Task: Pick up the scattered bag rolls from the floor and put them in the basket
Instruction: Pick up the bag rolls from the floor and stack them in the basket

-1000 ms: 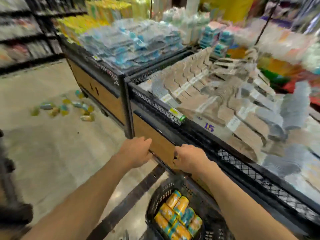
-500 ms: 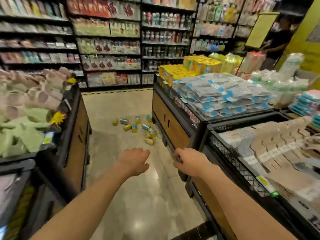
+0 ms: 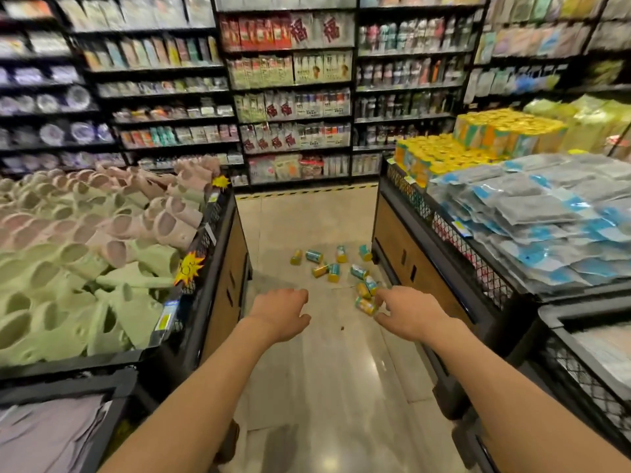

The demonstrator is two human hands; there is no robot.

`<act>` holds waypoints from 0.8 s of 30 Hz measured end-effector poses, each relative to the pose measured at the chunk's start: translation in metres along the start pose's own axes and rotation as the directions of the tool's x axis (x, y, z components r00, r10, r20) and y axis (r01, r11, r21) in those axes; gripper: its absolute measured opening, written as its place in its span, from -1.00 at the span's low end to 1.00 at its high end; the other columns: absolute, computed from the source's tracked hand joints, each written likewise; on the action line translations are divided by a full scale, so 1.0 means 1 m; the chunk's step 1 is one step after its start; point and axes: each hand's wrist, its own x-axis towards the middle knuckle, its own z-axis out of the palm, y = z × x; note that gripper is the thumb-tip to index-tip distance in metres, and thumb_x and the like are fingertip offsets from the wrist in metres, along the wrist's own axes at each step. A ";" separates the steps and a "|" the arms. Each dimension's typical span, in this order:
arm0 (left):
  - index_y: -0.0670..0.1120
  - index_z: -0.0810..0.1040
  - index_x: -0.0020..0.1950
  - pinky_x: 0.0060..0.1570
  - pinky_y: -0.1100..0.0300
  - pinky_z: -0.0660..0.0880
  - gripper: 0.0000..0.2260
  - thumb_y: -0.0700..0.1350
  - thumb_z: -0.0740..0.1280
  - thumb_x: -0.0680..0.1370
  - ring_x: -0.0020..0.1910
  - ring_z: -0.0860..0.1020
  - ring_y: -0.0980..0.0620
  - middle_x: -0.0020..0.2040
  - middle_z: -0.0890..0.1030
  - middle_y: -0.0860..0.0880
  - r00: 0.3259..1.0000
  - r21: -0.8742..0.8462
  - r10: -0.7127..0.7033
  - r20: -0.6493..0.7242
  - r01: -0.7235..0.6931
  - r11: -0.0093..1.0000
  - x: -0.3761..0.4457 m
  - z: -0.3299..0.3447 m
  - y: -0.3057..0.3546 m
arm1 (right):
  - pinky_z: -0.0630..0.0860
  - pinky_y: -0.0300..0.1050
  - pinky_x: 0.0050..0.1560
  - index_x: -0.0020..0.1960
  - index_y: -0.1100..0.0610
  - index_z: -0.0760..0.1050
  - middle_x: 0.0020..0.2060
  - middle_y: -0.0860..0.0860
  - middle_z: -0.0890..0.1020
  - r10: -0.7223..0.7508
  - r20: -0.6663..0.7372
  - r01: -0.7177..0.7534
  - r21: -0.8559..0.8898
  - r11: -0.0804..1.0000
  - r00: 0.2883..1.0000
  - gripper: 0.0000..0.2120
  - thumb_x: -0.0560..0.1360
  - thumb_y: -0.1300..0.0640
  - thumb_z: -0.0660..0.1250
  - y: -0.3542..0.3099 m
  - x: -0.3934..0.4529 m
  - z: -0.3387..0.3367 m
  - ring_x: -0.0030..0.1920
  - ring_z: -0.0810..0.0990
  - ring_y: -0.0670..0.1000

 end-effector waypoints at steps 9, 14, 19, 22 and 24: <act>-0.01 0.43 0.34 0.13 -0.02 0.53 -0.62 0.13 0.19 0.59 0.23 0.54 -0.08 0.27 0.56 -0.03 0.991 -0.054 -0.136 0.020 0.137 0.989 0.148 -0.011 -0.038 | 0.47 -0.03 -0.01 0.29 -0.04 0.45 0.20 -0.01 0.58 -0.111 0.060 0.110 0.024 0.994 0.992 -0.67 0.59 -0.14 0.19 0.052 0.184 -0.005 0.20 0.55 0.06; -0.02 0.45 0.31 0.08 -0.04 0.55 -0.65 0.08 0.19 0.58 0.17 0.56 -0.11 0.22 0.58 -0.05 0.980 -0.019 -0.196 0.037 0.197 0.980 0.217 -0.022 -0.052 | 0.49 -0.02 0.04 0.31 -0.03 0.47 0.22 0.01 0.59 -0.195 -0.008 0.195 0.044 0.980 0.981 -0.66 0.59 -0.13 0.21 0.063 0.278 -0.033 0.22 0.56 0.09; -0.03 0.43 0.31 0.06 -0.06 0.56 -0.63 0.12 0.17 0.59 0.15 0.57 -0.13 0.21 0.57 -0.07 0.983 -0.016 -0.181 0.006 0.181 0.983 0.306 -0.042 -0.075 | 0.38 -0.08 -0.13 0.31 -0.03 0.46 0.20 0.05 0.59 -0.222 0.001 0.221 0.058 0.973 0.975 -0.66 0.60 -0.13 0.20 0.068 0.371 -0.041 0.18 0.57 0.11; -0.02 0.42 0.33 0.05 -0.01 0.54 -0.62 0.14 0.17 0.60 0.18 0.55 -0.11 0.22 0.56 -0.06 0.985 -0.007 -0.170 -0.012 0.170 0.985 0.362 -0.050 -0.102 | 0.36 -0.08 -0.09 0.30 -0.01 0.46 0.22 0.05 0.58 -0.215 0.012 0.214 0.066 0.975 0.976 -0.67 0.60 -0.10 0.21 0.068 0.428 -0.044 0.21 0.55 0.11; -0.02 0.42 0.33 0.04 0.00 0.52 -0.63 0.13 0.16 0.61 0.19 0.55 -0.10 0.23 0.56 -0.06 0.986 -0.007 -0.165 -0.021 0.165 0.986 0.399 -0.055 -0.126 | 0.41 -0.04 -0.04 0.29 0.00 0.46 0.22 0.04 0.58 -0.210 0.013 0.209 0.074 0.975 0.978 -0.67 0.60 -0.11 0.21 0.066 0.467 -0.048 0.22 0.54 0.11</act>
